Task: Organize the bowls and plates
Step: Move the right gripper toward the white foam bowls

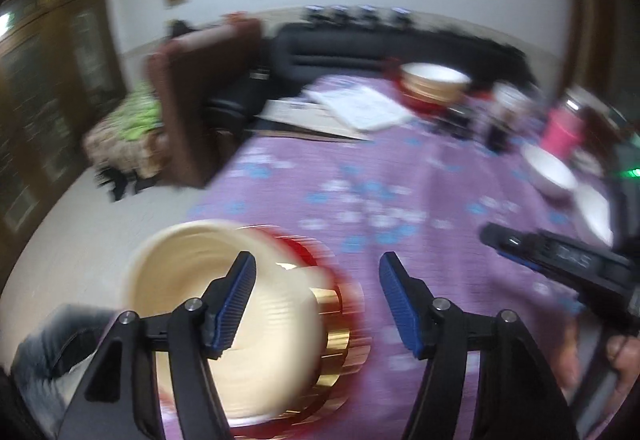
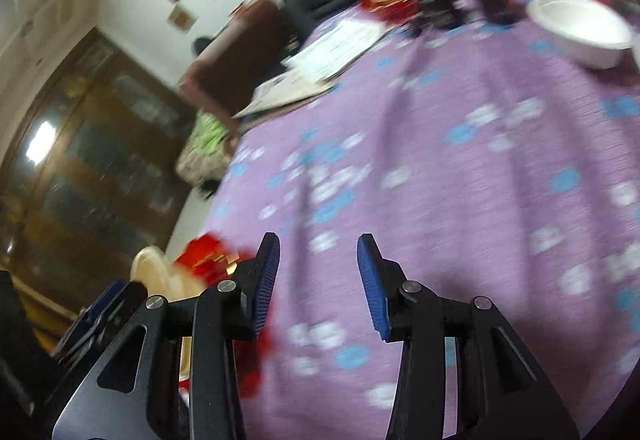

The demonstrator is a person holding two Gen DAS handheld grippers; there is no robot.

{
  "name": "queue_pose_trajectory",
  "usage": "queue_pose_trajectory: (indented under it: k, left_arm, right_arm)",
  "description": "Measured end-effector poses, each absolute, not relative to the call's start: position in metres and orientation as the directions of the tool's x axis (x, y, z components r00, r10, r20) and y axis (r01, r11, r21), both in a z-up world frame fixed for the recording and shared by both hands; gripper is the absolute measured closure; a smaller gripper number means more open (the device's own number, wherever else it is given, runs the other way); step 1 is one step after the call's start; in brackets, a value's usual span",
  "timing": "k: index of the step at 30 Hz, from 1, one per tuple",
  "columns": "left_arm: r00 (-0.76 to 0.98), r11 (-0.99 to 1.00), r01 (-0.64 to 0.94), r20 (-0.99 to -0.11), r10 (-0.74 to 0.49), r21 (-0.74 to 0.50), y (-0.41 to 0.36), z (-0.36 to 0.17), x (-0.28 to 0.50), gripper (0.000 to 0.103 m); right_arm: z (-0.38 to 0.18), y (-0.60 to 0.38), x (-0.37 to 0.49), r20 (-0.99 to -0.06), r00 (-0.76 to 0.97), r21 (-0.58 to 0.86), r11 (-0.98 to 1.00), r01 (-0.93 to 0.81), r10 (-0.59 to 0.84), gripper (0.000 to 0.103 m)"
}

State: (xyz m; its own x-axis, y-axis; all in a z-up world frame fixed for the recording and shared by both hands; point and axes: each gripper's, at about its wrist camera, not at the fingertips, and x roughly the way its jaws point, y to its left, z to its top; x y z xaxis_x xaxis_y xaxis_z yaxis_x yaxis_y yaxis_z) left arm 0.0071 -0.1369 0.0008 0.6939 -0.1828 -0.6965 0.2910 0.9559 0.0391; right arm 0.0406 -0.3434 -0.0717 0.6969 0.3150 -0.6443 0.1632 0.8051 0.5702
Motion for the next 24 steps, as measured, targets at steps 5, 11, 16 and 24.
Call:
queue_pose_trajectory:
  k: [5, 11, 16, 24]
  left_arm:
    - [0.605, 0.909, 0.416, -0.746, -0.279, -0.003, -0.211, 0.0, 0.026, 0.038]
    - [0.558, 0.885, 0.466, -0.776, -0.293, 0.001, -0.294, -0.003, 0.059, 0.038]
    - [0.514, 0.878, 0.477, -0.798, -0.314, -0.039, -0.347, -0.014, 0.084, 0.038]
    - [0.483, 0.902, 0.43, -0.832, -0.274, -0.048, -0.413, -0.035, 0.127, 0.038]
  right_arm:
    - [-0.064, -0.415, 0.021, -0.644, 0.733, 0.568, 0.78, 0.264, 0.22, 0.062]
    - [-0.057, -0.5, -0.03, -0.565, 0.821, 0.618, 0.702, 0.354, 0.083, 0.063]
    - [-0.065, -0.555, -0.066, -0.491, 0.871, 0.739, 0.54, 0.402, 0.025, 0.063]
    - [-0.073, -0.562, -0.071, -0.45, 0.89, 0.805, 0.464, 0.37, 0.072, 0.063]
